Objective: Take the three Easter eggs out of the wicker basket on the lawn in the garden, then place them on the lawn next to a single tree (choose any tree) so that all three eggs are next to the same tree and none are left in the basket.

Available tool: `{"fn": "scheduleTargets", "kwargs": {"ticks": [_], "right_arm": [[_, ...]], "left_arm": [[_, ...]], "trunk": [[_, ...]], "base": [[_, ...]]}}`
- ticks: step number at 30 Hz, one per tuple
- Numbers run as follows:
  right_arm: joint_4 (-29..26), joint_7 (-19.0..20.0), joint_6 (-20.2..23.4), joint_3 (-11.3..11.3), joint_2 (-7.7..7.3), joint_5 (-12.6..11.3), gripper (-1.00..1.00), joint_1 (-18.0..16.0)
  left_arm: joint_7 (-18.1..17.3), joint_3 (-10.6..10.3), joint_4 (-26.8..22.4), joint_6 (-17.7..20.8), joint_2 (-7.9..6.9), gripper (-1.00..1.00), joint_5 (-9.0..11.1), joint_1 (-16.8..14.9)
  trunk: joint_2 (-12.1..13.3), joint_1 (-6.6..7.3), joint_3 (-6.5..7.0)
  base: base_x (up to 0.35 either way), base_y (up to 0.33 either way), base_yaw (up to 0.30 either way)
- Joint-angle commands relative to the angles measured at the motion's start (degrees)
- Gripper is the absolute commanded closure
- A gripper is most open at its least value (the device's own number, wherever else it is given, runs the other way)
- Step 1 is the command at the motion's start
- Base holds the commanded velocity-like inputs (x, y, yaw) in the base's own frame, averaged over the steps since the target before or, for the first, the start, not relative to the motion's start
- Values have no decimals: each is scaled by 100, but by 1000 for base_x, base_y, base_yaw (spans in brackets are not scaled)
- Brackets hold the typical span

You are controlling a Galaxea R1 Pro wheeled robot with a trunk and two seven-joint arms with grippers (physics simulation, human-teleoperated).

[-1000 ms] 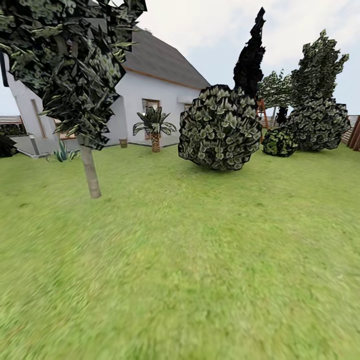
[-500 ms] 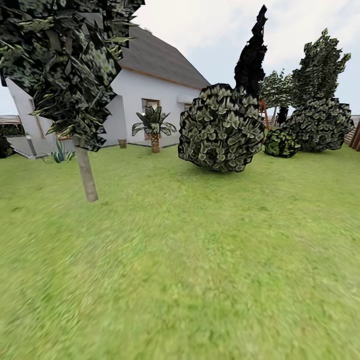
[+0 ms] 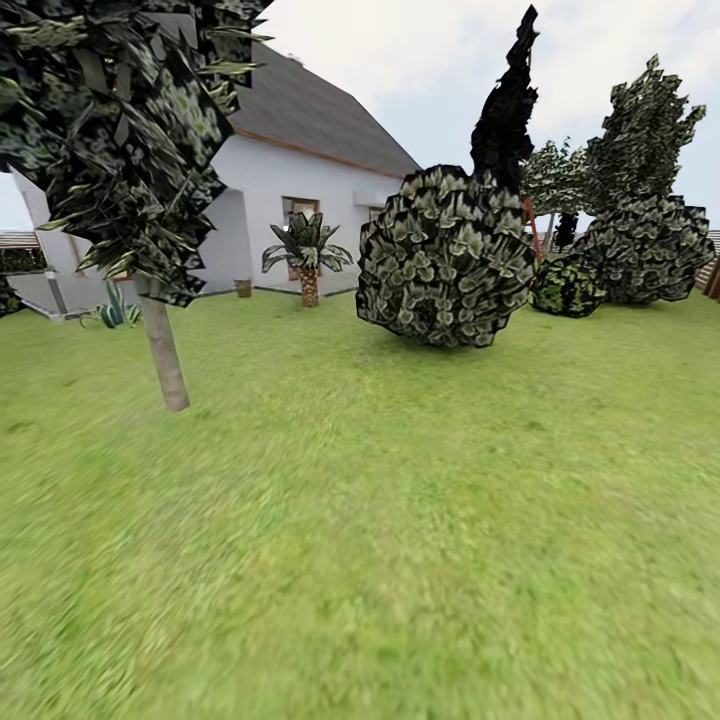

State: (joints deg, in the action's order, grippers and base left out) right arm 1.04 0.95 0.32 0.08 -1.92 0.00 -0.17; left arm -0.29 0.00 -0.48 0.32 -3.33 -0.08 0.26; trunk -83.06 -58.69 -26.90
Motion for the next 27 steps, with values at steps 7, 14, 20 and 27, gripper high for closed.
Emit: {"fn": "scheduleTargets", "kwargs": {"ticks": [7,14,20,27], "right_arm": [[2,10,3,0,-1,0,-100,-1],[3,10,3,1,-1,0,-100,-2],[2,10,3,1,-1,-1,-100,0],[2,10,3,1,-1,-2,-100,0]], "left_arm": [[-4,0,-5,3,0,-100,-1,1],[-1,0,-5,3,1,-100,-1,1],[-5,0,-5,3,1,-100,-1,1],[-2,0,-5,3,2,-100,-1,1]], "trunk": [[-1,-4,-3],[-1,-4,-3],[-1,-4,-3],[-1,-4,-3]], "base": [[333,0,0],[333,0,0],[333,0,0],[333,0,0]]}}
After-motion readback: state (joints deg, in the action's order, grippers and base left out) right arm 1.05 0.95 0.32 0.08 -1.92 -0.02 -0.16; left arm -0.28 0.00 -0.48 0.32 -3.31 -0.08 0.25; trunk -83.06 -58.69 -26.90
